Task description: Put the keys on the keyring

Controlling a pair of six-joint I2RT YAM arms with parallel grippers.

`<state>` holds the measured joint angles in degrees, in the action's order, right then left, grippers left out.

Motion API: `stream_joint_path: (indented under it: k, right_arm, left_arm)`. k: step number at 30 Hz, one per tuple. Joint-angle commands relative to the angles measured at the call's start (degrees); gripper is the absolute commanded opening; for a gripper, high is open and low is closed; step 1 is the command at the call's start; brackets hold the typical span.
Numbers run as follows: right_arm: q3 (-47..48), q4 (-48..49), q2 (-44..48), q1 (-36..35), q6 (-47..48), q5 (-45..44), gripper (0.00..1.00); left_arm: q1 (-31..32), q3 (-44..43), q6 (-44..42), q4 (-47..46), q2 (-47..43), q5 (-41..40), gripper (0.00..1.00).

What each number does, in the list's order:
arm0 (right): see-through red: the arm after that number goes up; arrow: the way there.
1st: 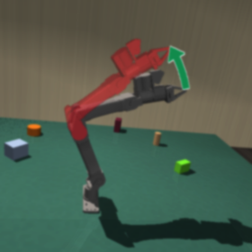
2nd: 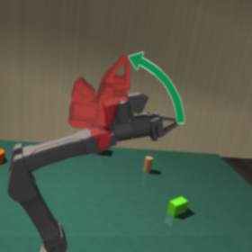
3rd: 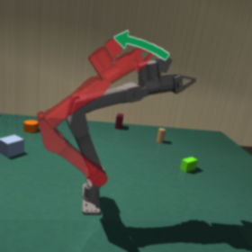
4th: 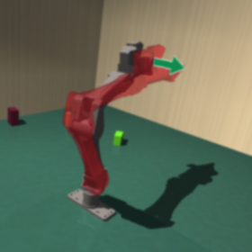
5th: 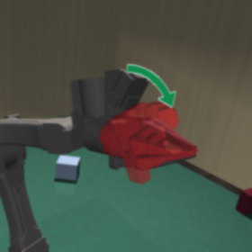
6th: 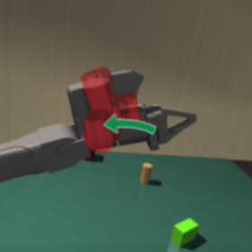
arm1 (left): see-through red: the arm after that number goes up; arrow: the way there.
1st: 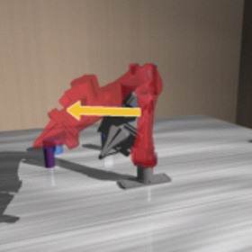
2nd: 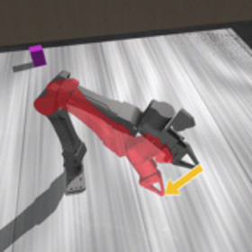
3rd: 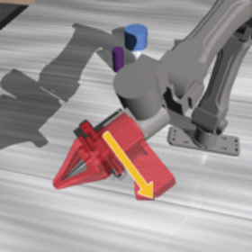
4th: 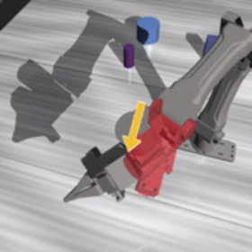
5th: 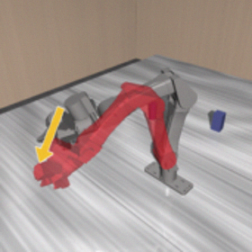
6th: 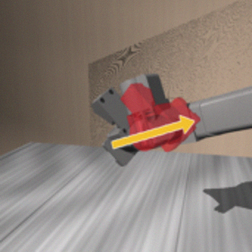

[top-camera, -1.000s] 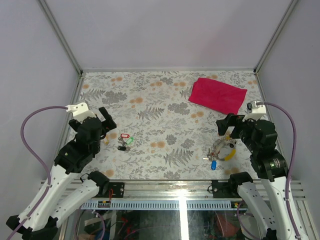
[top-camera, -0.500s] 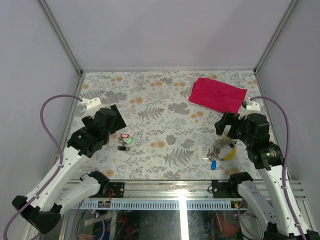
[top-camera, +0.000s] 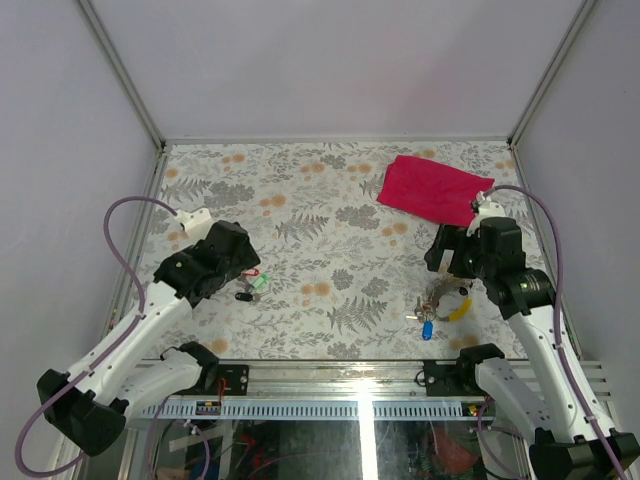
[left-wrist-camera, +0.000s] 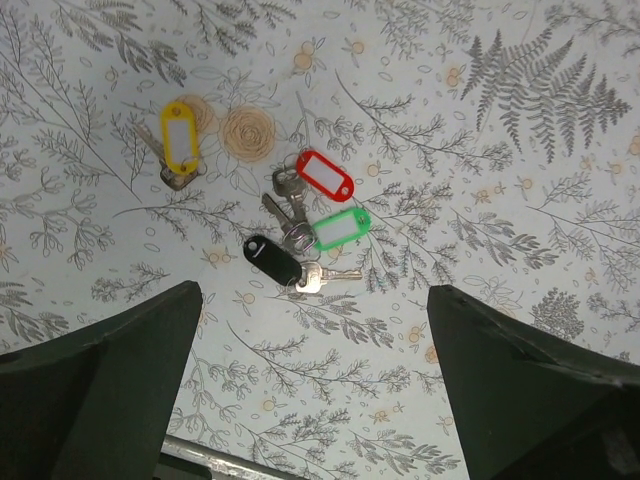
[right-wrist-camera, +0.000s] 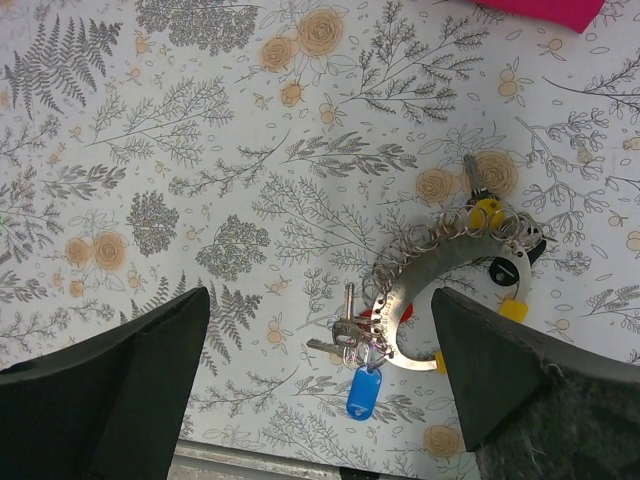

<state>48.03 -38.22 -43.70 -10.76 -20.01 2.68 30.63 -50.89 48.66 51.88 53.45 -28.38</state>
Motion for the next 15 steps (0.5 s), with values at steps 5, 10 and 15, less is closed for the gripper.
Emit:
stream_joint_path:
  k: [5, 10, 15]
  right_arm:
    - [2.98, -0.18, -2.52, 0.37, -1.64, -0.45, 0.99]
    - [4.25, -2.00, -4.20, 0.38, -3.15, -5.35, 0.99]
    - [3.91, -3.53, -5.09, 0.35, -4.91, -9.63, 0.99]
  left_arm:
    - [-0.35, 3.12, 8.17, 0.09, 1.06, -2.05, 1.00]
    - [-0.34, 5.57, 7.41, -2.71, 2.75, -0.13, 1.00]
    - [-0.40, 6.26, 4.72, -7.91, 5.75, 3.85, 1.00]
